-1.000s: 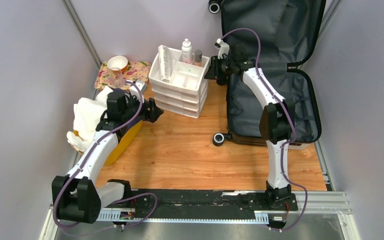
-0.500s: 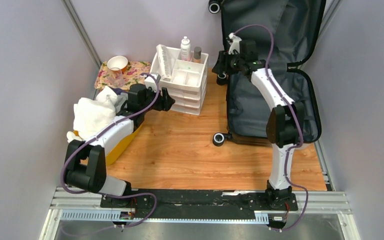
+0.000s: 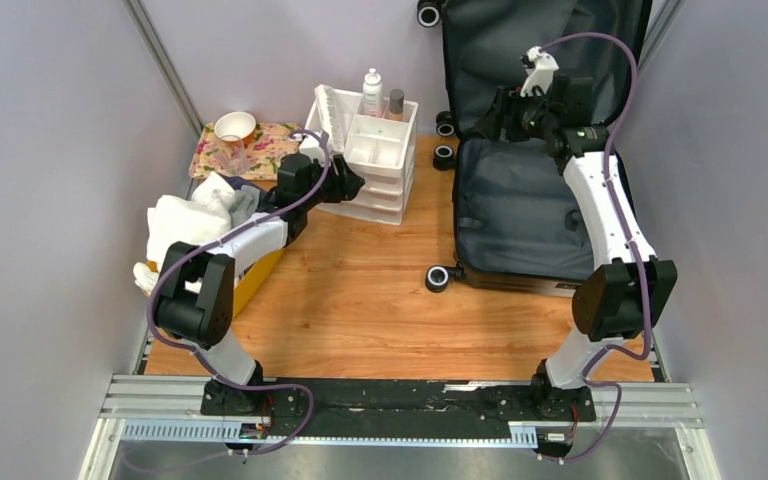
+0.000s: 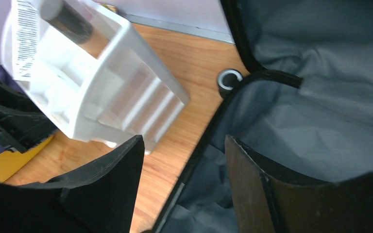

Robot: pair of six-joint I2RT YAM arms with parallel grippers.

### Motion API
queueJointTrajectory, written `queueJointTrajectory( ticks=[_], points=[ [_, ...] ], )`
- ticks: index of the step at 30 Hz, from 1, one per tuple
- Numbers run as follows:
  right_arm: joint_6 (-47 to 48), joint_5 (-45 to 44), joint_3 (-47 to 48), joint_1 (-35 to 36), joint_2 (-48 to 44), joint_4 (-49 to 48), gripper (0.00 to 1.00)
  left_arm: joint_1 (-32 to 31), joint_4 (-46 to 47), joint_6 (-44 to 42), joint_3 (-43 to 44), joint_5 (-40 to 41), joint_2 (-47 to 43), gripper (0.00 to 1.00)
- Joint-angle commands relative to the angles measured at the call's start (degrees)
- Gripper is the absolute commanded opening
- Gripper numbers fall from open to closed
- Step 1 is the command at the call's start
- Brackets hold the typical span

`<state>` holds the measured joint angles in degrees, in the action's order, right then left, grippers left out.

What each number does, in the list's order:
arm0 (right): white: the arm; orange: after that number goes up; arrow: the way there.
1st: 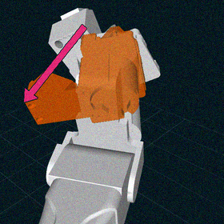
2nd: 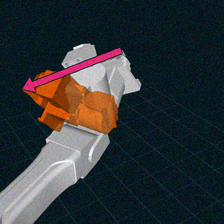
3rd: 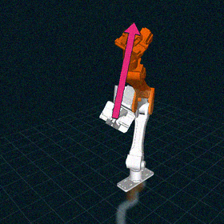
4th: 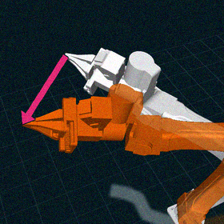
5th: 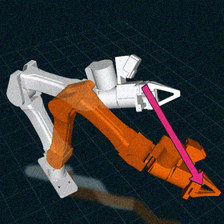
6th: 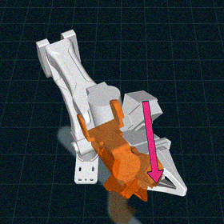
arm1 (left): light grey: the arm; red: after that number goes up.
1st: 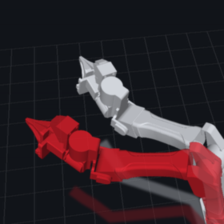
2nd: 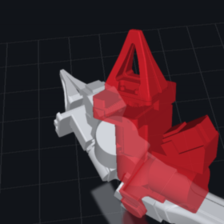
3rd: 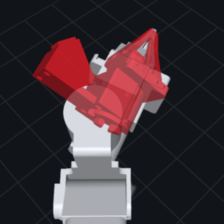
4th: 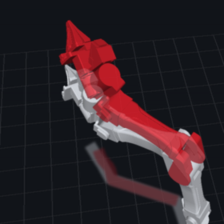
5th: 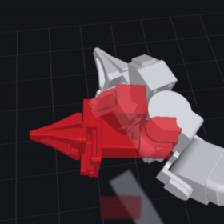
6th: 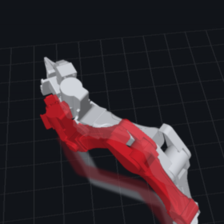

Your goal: Open, take out, and arrange the luggage

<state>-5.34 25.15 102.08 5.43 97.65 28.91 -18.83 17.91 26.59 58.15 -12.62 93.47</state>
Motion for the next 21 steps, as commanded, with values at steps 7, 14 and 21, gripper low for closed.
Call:
queueJointTrajectory(
  ticks=[7,14,21],
  points=[
    [2.9,-0.4,-4.6,-8.1,-3.7,5.8,0.66,-1.3,6.3,10.8,9.9,12.4,10.1,0.70],
    [4.4,-1.1,-6.3,-9.9,-5.4,7.5,0.66,-1.6,6.9,10.2,19.3,19.5,17.7,0.75],
    [5.1,-1.2,-7.2,-11.0,-6.2,9.0,0.66,-1.4,7.6,6.6,28.4,19.5,25.1,0.76]
  ],
)
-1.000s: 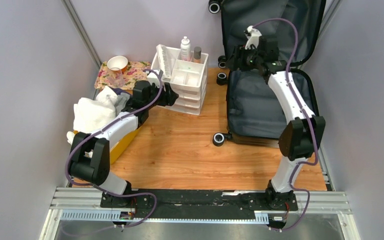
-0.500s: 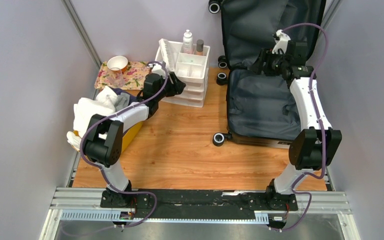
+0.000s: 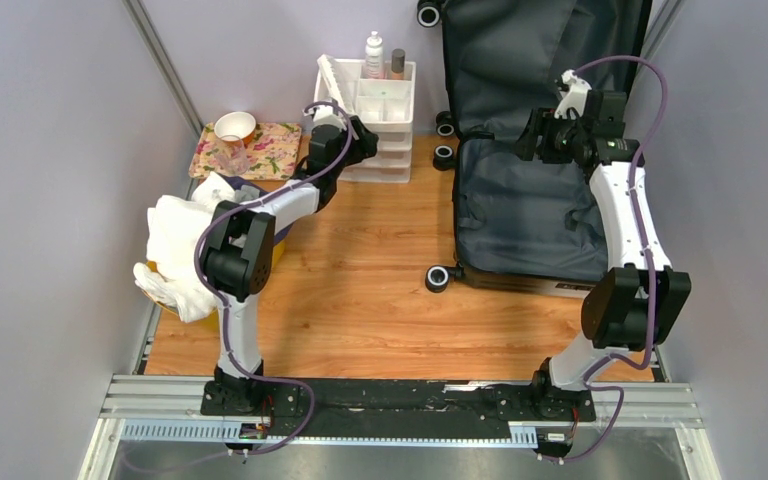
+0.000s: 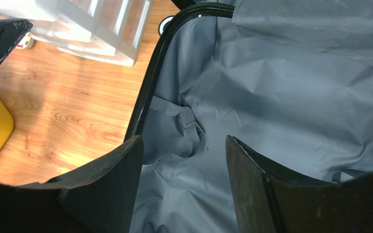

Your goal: Open, take out, and arrange the luggage

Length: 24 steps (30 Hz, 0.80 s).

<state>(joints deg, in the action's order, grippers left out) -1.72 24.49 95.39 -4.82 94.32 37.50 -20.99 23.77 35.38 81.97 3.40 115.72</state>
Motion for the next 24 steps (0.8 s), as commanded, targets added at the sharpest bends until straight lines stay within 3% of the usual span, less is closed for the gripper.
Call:
queueJointTrajectory(
  ticks=[1,6,8,13,16,19,20,22,24],
  points=[
    [1.5,-0.5,-0.9,-0.8,-3.0,0.5,0.66,1.0,1.8,-2.5,4.7,2.8,2.8,0.76],
    [1.5,-0.5,-1.4,-1.2,-3.5,0.5,0.68,1.4,5.2,-6.8,-0.6,-2.9,-1.4,0.80],
    [1.5,-0.3,-1.3,-1.3,-3.6,0.6,0.70,1.4,2.4,-7.5,-2.8,-5.9,-4.3,0.85],
    [3.3,-0.3,-1.1,-2.3,-5.3,1.6,0.86,1.4,-6.4,-11.1,-10.7,-11.4,-17.6,0.86],
    [4.2,-0.5,-1.4,-3.3,-6.9,2.5,0.90,1.9,-17.7,-16.3,-9.5,-15.0,-23.3,0.86],
    [3.7,0.9,-2.6,-4.6,-8.7,3.4,0.92,4.4,-35.1,-19.6,-2.2,-21.4,-24.4,0.87],
    [3.7,2.0,-3.1,-4.9,-9.2,3.7,0.92,5.4,-45.0,-20.9,0.6,-24.1,-24.0,0.87],
    [4.3,4.7,-5.8,-5.6,-11.4,4.2,0.93,8.2,-49.3,-23.9,3.2,-33.7,-24.4,0.87],
    [5.6,5.6,-7.9,-5.7,-13.1,5.6,0.95,9.0,-55.1,-29.7,3.3,-34.5,-26.8,0.87]
  ],
)
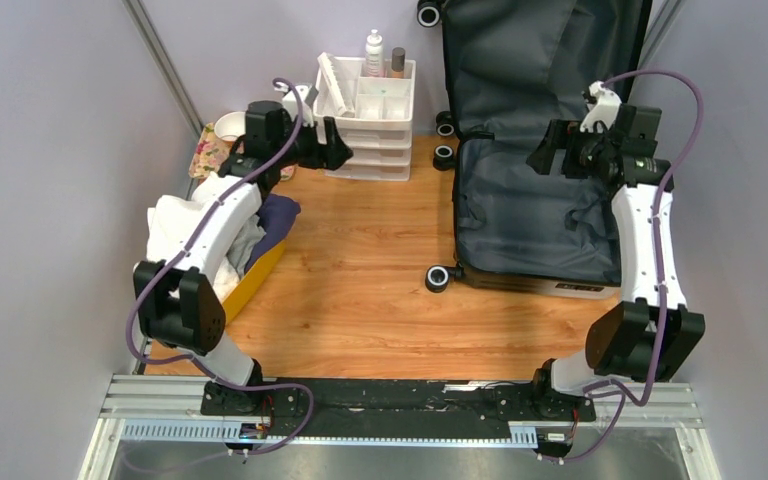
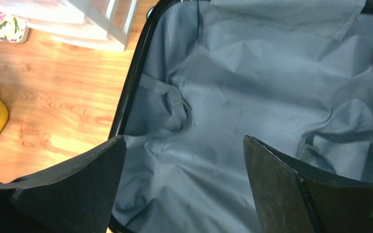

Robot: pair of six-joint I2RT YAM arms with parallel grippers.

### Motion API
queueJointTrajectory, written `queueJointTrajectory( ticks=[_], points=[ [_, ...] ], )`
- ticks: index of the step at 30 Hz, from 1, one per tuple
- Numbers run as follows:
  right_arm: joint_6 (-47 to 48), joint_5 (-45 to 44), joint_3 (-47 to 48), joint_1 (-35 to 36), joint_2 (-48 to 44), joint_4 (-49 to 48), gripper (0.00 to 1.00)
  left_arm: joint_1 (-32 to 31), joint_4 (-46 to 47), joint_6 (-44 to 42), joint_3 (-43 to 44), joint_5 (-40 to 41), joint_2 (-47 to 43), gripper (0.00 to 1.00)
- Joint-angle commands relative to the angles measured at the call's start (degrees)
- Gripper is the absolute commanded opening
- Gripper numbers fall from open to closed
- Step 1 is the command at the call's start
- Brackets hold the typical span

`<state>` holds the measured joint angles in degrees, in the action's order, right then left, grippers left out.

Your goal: Open, take out, and arrange the luggage

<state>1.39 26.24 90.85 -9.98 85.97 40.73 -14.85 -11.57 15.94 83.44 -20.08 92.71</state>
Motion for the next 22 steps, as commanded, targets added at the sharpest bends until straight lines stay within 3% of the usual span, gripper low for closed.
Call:
queueJointTrajectory(
  ticks=[1,2,7,13,22],
  points=[
    [3.0,4.4,-4.5,-0.6,-5.6,2.8,0.95,2.9,-23.2,-12.6,3.1,-11.9,-3.5,0.88],
    [3.4,4.5,-7.1,-0.6,-7.5,3.4,0.96,2.9,-30.5,-15.0,4.7,-10.6,-3.1,0.88],
    [8.8,4.8,-13.1,-0.5,-10.1,9.3,0.97,3.0,-40.9,-15.5,6.4,2.8,-2.7,0.88],
    [8.8,2.9,-18.7,-0.4,-12.9,8.8,0.98,2.9,-37.3,-15.5,-2.0,7.0,-8.2,0.88],
    [4.8,2.4,-18.6,2.0,-15.5,5.8,0.98,3.0,-36.5,-13.5,-2.8,7.9,-8.6,0.89]
  ],
)
